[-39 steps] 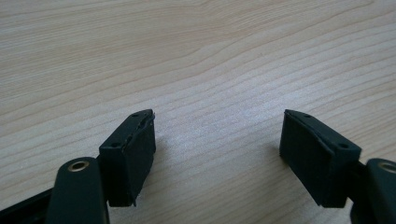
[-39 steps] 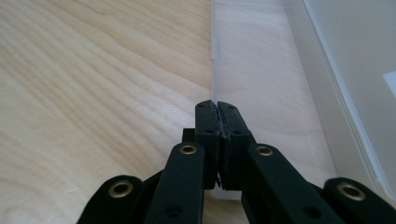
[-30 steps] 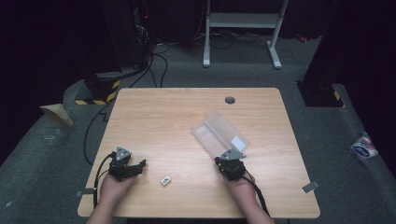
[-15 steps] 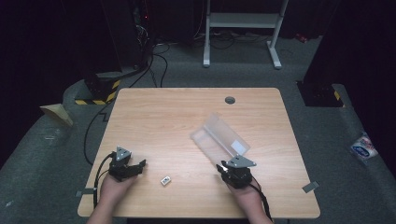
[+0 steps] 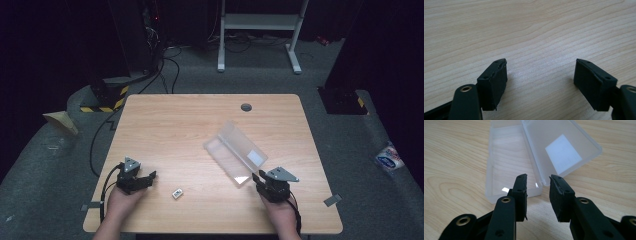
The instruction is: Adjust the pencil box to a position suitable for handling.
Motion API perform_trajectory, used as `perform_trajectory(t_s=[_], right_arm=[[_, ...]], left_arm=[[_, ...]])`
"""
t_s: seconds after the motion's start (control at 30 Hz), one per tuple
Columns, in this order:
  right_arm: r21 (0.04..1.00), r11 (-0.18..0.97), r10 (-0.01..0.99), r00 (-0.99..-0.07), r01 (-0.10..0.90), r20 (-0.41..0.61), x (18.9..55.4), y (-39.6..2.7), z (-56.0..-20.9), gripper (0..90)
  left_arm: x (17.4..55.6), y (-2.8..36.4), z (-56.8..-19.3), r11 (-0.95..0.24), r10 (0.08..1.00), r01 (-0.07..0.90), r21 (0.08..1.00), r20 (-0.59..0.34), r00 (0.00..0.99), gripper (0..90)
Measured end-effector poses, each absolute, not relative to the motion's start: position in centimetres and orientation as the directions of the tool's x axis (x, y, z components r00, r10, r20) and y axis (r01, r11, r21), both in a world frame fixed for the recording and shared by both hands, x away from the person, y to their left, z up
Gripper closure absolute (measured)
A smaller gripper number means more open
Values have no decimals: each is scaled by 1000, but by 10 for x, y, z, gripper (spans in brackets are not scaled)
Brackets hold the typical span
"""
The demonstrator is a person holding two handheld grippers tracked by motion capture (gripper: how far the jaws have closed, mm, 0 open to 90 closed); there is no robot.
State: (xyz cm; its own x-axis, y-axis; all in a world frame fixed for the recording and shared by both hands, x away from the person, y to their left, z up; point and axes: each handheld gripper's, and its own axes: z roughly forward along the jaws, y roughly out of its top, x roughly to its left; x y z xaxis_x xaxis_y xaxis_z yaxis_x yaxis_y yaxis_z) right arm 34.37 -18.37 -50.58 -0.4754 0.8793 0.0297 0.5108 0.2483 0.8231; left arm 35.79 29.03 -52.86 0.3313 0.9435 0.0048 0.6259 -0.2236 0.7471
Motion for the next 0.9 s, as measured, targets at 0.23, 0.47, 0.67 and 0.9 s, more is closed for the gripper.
perform_trajectory(t_s=[0.23,0.47,0.67,0.9], right_arm=[[814,238,888,-458,530,38,351,-181,-511,635],[813,237,894,-447,532,32,361,-177,-513,604],[807,221,907,-419,547,36,373,-180,-515,576],[806,201,918,-395,557,45,389,-186,-517,567]], left_arm=[[358,290,-529,-223,943,625,748,3,333,269],[358,290,-529,-223,943,625,748,3,332,270],[358,290,-529,-223,943,626,748,3,332,269],[358,290,-529,-223,943,625,748,3,332,270]])
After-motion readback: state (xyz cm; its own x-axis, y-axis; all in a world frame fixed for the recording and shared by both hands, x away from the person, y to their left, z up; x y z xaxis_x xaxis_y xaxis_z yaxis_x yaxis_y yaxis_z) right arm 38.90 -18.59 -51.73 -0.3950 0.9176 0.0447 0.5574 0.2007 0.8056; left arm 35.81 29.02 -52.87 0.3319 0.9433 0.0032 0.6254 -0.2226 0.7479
